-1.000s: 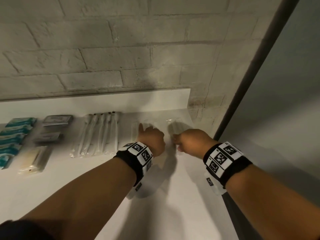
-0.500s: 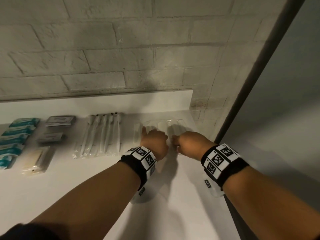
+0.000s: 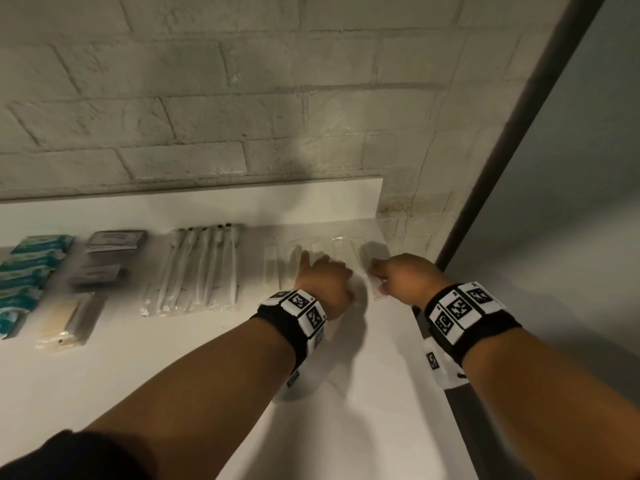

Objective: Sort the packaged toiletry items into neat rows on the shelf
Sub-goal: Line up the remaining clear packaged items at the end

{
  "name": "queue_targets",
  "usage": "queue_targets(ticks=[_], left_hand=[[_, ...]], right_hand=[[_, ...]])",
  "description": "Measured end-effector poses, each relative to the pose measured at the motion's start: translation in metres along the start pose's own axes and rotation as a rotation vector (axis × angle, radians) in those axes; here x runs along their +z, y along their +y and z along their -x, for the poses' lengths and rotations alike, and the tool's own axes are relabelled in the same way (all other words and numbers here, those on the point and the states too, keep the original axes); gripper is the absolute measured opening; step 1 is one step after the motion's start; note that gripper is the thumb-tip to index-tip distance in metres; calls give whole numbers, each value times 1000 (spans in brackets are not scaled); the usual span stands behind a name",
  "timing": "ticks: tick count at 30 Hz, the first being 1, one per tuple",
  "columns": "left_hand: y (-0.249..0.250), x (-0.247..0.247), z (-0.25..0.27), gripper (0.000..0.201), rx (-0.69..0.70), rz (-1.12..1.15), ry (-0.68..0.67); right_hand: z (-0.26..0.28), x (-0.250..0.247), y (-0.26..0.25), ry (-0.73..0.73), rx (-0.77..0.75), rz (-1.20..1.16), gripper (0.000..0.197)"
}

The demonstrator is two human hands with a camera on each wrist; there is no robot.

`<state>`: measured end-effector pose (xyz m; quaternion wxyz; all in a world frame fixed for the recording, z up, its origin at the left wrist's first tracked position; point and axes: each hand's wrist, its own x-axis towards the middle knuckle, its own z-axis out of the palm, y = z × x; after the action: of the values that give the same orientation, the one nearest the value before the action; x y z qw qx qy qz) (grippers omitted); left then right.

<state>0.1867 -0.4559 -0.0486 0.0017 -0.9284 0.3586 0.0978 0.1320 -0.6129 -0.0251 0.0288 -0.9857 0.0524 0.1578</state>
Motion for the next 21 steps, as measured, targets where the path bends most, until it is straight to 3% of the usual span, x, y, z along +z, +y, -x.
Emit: queue_targets(ticks=[6, 11, 16, 21], left_hand=[[-3, 2, 6, 52, -8, 39, 66], [-36, -2, 20, 53, -196, 28, 176], [-53, -5, 32, 53, -277, 0, 14], [-49, -6, 37, 47, -269, -2, -2]], right_hand=[[1, -1, 0, 23, 5, -49, 46], [-1, -2, -29, 95, -93, -29, 42], [-9, 3, -84, 17, -221, 77, 44], [-9, -3, -101, -34, -187, 161, 45]])
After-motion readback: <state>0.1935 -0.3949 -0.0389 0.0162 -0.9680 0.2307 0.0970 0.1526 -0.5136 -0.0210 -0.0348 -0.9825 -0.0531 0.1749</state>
